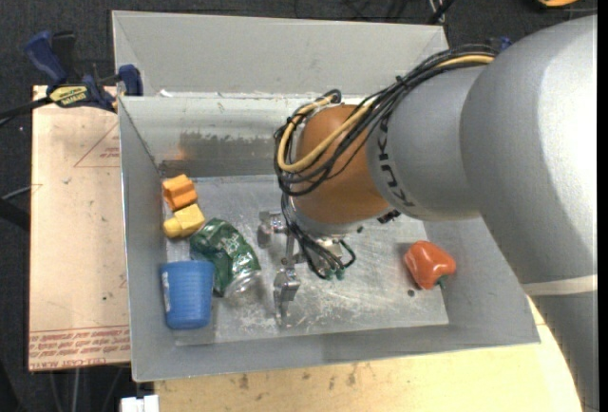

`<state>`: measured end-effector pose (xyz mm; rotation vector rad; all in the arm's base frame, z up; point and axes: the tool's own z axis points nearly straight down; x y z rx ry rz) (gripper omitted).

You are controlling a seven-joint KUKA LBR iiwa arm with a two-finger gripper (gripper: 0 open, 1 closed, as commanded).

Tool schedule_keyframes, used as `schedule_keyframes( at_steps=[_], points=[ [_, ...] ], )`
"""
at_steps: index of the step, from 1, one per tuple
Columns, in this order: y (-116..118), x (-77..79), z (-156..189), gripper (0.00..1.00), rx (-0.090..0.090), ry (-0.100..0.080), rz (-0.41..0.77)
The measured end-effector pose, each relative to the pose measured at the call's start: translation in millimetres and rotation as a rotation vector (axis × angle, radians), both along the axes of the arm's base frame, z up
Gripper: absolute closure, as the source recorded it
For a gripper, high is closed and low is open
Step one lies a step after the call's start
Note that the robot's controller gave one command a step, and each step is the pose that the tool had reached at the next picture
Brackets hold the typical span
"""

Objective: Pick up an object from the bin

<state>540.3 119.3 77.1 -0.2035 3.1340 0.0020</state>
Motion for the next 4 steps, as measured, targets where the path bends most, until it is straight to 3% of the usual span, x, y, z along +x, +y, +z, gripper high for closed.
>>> schedule_keyframes(
  at_steps=[1, 2, 3, 4],
  points=[
    [39, -5.6, 9, 0.0, -0.002, 0.0, 0.086],
    [58, 63.5, -5, 1.0, 0.0, 0.001, -0.038],
    [58, 63.7, -6, 0.0, 0.001, -0.003, -0.038],
    [58, 63.4, -7, 0.0, 0.0, -0.003, -0.038]
  ],
)
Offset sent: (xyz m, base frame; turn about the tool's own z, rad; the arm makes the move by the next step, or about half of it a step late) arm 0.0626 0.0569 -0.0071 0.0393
